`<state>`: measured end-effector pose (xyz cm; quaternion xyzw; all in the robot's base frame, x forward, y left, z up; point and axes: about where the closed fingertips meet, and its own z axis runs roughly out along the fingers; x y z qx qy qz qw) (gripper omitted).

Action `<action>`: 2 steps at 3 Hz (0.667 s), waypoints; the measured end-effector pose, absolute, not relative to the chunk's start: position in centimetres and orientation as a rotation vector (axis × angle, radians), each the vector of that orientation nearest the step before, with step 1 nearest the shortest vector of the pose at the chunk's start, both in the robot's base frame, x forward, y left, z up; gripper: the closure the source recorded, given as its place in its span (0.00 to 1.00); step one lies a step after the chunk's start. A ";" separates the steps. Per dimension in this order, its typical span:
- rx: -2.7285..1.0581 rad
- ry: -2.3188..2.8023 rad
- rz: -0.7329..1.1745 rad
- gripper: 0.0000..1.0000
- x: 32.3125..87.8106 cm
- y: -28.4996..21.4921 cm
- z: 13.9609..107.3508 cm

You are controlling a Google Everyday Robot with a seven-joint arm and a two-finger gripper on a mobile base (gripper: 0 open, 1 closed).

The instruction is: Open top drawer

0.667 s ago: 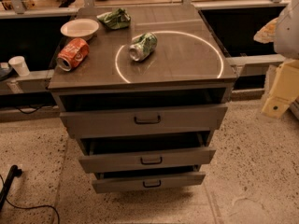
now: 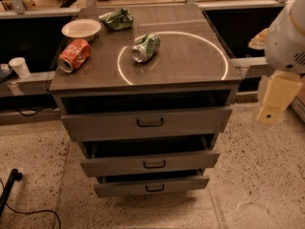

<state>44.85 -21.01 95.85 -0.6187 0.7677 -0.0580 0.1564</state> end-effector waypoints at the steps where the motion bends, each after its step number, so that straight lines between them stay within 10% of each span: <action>1: -1.810 2.175 -0.266 0.00 45.2 -20.7 91.0; 2: -1.839 2.179 -0.282 0.00 45.8 -20.6 83.1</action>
Offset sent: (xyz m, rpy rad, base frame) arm 0.0414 0.0144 -0.2428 -0.0843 -0.0805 0.0512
